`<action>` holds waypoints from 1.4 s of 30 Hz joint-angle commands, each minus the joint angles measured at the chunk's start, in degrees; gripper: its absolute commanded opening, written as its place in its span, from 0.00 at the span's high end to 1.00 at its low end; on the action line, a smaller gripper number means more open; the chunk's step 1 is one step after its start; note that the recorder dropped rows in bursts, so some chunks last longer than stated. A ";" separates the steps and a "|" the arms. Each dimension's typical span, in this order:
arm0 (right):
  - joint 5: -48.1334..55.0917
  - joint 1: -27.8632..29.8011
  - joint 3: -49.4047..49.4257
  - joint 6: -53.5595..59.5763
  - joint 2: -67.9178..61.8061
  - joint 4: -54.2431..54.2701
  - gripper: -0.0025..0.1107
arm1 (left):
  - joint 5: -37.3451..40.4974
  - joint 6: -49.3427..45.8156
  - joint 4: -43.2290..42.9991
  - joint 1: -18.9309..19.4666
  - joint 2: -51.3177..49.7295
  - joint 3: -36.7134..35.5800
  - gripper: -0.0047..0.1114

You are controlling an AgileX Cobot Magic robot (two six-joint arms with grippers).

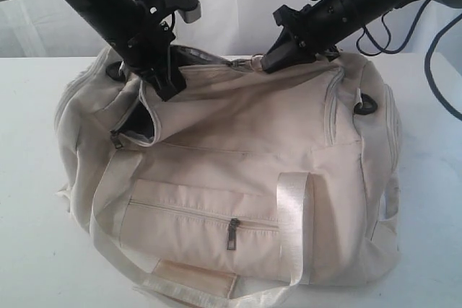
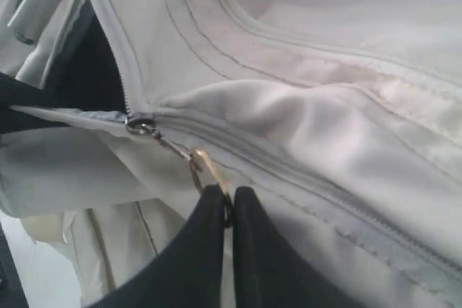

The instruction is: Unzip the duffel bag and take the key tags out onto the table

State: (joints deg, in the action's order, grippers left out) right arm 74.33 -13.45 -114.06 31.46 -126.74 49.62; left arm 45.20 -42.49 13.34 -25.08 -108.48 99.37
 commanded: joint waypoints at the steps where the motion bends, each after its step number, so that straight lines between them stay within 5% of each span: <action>1: -4.39 3.16 0.13 1.62 0.01 -0.09 0.98 | 4.21 0.35 -5.28 1.04 3.11 -0.74 0.96; 8: -4.36 3.16 0.13 3.55 0.01 9.92 0.98 | 3.65 0.03 -6.28 1.04 4.28 -0.74 0.96; 21: -11.83 4.37 0.13 2.99 0.01 11.77 0.98 | 2.15 0.03 -6.78 1.04 5.83 -0.74 0.96; 36: -4.36 4.50 0.25 10.40 0.01 11.36 0.98 | 3.51 0.45 -5.42 1.04 5.58 -0.74 0.96; 42: -4.36 -1.20 0.93 7.86 0.01 -2.00 0.98 | 13.04 0.26 3.16 1.04 1.61 -0.74 0.96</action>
State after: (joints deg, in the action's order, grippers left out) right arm 69.51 -12.54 -114.06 40.14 -126.74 52.67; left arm 52.47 -42.49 14.62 -24.31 -106.01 99.02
